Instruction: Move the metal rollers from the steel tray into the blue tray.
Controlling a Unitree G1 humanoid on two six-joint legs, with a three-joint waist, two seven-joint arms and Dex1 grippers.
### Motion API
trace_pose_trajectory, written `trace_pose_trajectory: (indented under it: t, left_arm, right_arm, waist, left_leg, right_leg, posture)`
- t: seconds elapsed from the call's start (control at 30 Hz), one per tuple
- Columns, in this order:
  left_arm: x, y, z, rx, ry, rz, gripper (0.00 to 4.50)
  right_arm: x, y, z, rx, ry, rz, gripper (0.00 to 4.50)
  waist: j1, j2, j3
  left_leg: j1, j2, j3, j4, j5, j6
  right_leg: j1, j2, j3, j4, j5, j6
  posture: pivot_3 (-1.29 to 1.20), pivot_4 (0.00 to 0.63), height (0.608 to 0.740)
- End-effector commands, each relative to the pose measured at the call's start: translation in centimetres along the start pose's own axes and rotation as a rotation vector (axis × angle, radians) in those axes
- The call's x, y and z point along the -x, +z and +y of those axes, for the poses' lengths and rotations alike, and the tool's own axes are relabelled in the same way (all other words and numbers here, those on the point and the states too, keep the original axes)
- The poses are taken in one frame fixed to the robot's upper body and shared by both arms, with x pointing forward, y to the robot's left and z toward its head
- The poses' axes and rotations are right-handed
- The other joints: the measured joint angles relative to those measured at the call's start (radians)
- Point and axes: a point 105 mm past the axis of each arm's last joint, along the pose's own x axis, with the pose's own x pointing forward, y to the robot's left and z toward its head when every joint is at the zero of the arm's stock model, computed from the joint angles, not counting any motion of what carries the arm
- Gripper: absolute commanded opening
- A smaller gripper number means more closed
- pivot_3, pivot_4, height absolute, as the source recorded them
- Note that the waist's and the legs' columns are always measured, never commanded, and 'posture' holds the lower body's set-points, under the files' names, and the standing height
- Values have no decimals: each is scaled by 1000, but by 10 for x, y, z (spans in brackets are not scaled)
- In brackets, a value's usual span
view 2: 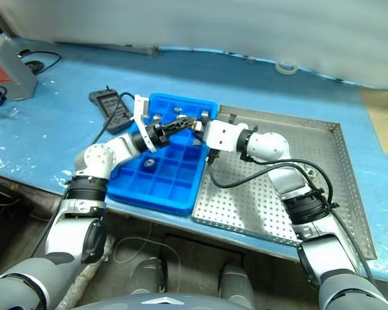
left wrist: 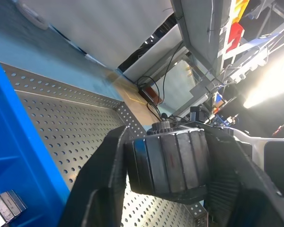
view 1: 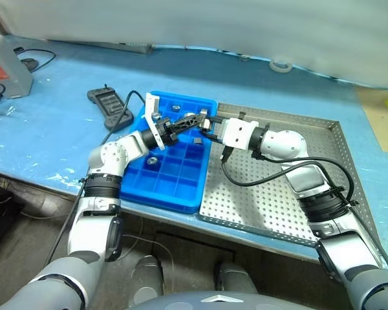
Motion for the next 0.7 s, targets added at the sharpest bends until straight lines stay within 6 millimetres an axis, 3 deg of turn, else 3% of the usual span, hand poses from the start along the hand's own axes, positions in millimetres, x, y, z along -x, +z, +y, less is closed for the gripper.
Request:
trace_pose_trajectory:
  t: [0.03, 0.23, 0.37, 0.5, 0.7]
  left_arm:
    - [3, 15, 2, -32, 24, -43, 1773]
    - [5, 21, 7, -22, 53, -70, 1773]
    - [12, 36, 4, -46, 58, -117, 1773]
    - [29, 59, 3, -95, 93, -184, 1773]
    - [69, 80, 10, -149, 202, -226, 1773]
  right_arm:
    - [4, 13, -10, 32, -37, -48, 1242]
    - [6, 11, -9, 30, -33, -37, 1242]
    - [10, 2, -7, 16, -27, -10, 1242]
    - [29, -28, 4, -40, -15, 88, 1242]
    - [50, -46, 23, -88, -10, 165, 1242]
  waist:
    - [1, 0, 0]
    - [1, 0, 0]
    - [1, 0, 0]
    - [4, 0, 0]
    - [-2, -3, 1]
  left_leg:
    - [0, 0, 0, 0, 0, 0]
    - [0, 0, 0, 0, 0, 0]
    - [0, 0, 0, 0, 0, 0]
    - [0, 0, 0, 0, 0, 0]
    - [0, 2, -2, -2, 0, -3]
  right_leg:
    - [0, 0, 0, 0, 0, 0]
    - [0, 0, 0, 0, 0, 0]
    - [0, 0, 0, 0, 0, 0]
    - [0, 0, 0, 0, 0, 0]
    - [0, 1, -1, -1, 1, 1]
  posture:
    - [-61, 150, 740]
    - [-63, 150, 740]
    - [-59, 150, 740]
    - [-40, 150, 740]
    - [-23, 150, 740]
